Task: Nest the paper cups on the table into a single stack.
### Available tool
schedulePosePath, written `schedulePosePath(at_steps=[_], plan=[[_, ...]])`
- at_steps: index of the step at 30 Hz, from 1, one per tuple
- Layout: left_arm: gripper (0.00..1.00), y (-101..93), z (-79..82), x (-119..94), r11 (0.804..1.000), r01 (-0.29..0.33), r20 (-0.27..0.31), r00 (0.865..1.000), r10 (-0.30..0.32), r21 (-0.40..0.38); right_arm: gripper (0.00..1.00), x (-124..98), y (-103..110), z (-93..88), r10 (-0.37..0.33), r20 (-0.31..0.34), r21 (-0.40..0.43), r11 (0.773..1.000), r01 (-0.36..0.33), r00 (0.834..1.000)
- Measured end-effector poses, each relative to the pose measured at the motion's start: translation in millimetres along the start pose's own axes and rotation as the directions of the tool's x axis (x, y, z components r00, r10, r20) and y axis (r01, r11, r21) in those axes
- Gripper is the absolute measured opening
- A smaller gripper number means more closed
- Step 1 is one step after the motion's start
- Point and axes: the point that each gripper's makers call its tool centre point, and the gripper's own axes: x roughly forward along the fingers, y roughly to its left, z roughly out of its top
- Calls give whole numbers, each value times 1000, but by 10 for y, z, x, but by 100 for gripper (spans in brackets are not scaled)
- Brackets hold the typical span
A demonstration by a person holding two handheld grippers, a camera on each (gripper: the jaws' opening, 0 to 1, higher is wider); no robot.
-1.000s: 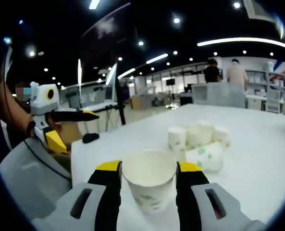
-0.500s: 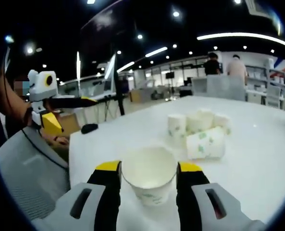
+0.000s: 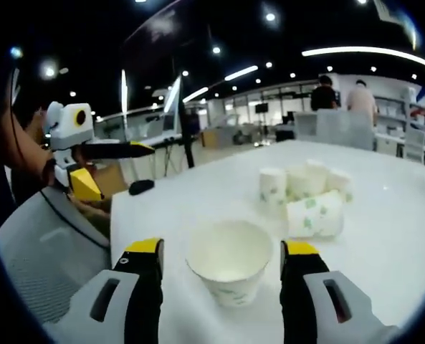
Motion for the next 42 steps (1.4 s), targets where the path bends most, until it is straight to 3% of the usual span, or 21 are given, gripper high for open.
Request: schedulePosePath(at_steps=[12,20,27,32,42], plan=[[99,-44,3,10,1000,14,0,1000,-14,6,84,-283,-258,285,-63,54,3,998,63,997],[99,-68,0,13,1000,21,-1,1000,-21,-5,91,-496,-424,191,-131,47,49,991,129,990],[99,-7,13,10,999,9,10,1000,-8,-36,92,-661,-519,96,-182,33,32,983,181,983],[99,-34,20,14,1000,17,11,1000,-17,-22,92,-815,-619,51,-252,28,-34,967,252,967],[99,-9,27,19,1000,10,18,1000,-10,-26,92,-1106,-815,76,-369,65,5,929,369,927]])
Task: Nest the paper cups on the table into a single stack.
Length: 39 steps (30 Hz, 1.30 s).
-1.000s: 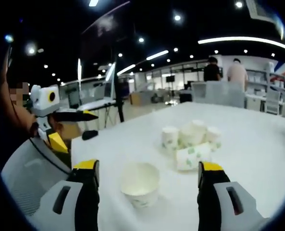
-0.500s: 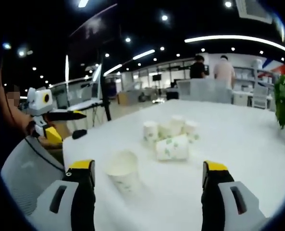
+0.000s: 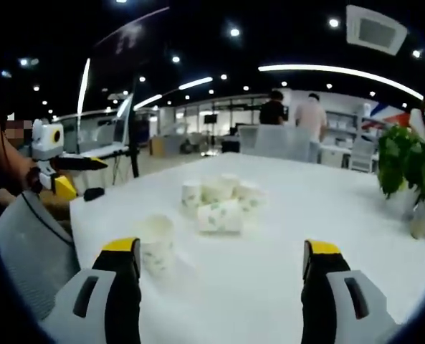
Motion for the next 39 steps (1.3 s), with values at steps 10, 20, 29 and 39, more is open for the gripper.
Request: schedulePosePath(at_steps=[10,20,29,39], plan=[[99,23,1,-8,1000,-8,2,1000,8,-8,93,-86,-13,3,-29,11,15,999,29,1000],[98,27,18,-17,1000,-11,10,1000,11,-10,93,-96,80,-21,-29,12,32,999,29,999],[99,51,65,-17,998,3,19,1000,-2,-64,93,-108,58,-18,-36,10,36,999,36,999],[99,97,-19,97,999,26,-6,1000,-26,-41,93,-117,35,-11,-35,5,32,999,34,999]])
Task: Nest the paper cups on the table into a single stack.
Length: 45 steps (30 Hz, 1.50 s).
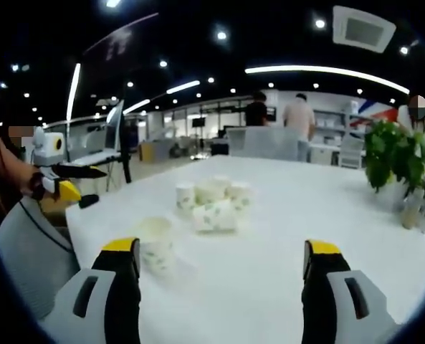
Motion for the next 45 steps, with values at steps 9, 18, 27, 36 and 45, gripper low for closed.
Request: schedulePosePath(at_steps=[9,18,27,36,45], plan=[[97,105,-59,250,998,37,-39,999,-35,42,93,-28,-11,-3,15,-15,-9,1000,-15,1000],[99,209,-39,537,997,42,-68,997,-37,66,94,-39,-20,-7,23,-30,-20,1000,-24,999],[99,291,-49,819,996,55,-84,995,-49,71,94,-45,-63,17,19,-34,-17,1000,-19,999],[97,442,36,1164,995,47,-64,997,-41,83,93,-53,-94,-12,13,-44,-21,1000,-13,999],[86,502,-23,1499,993,56,-100,994,-46,107,93,-31,-106,20,9,-38,-11,1000,-10,999]])
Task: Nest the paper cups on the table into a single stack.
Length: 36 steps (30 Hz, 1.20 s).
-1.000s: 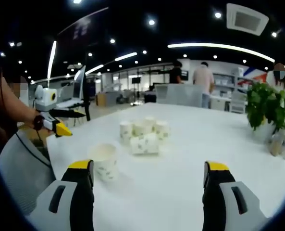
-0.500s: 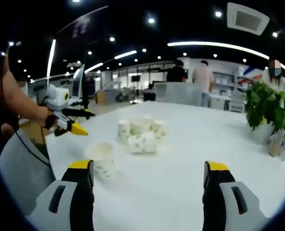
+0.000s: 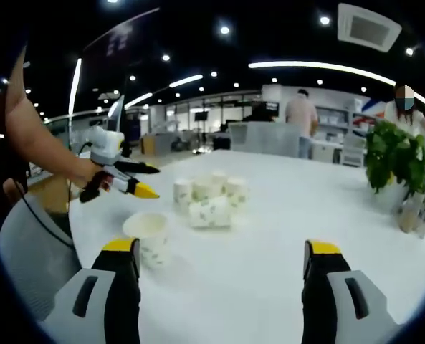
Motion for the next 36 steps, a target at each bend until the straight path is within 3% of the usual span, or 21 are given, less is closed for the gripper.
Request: schedulePosePath(at_steps=[13,15,24,28,36], plan=[[66,119,-57,378,1000,-17,-28,999,17,1,93,-50,-8,-43,-13,-7,18,1000,13,1000],[58,141,-57,417,999,-29,-15,999,29,23,93,-66,-4,-62,-16,-8,27,1000,16,1000],[53,102,-56,517,1000,-14,-22,1000,14,-5,92,-99,14,-99,-18,-14,39,999,19,1000],[38,93,-54,536,1000,-9,-26,1000,9,-10,92,-106,20,-95,-19,-10,42,999,20,1000],[36,90,-69,521,1000,7,-28,1000,-7,-14,92,-104,22,-98,-21,-11,48,999,21,1000]])
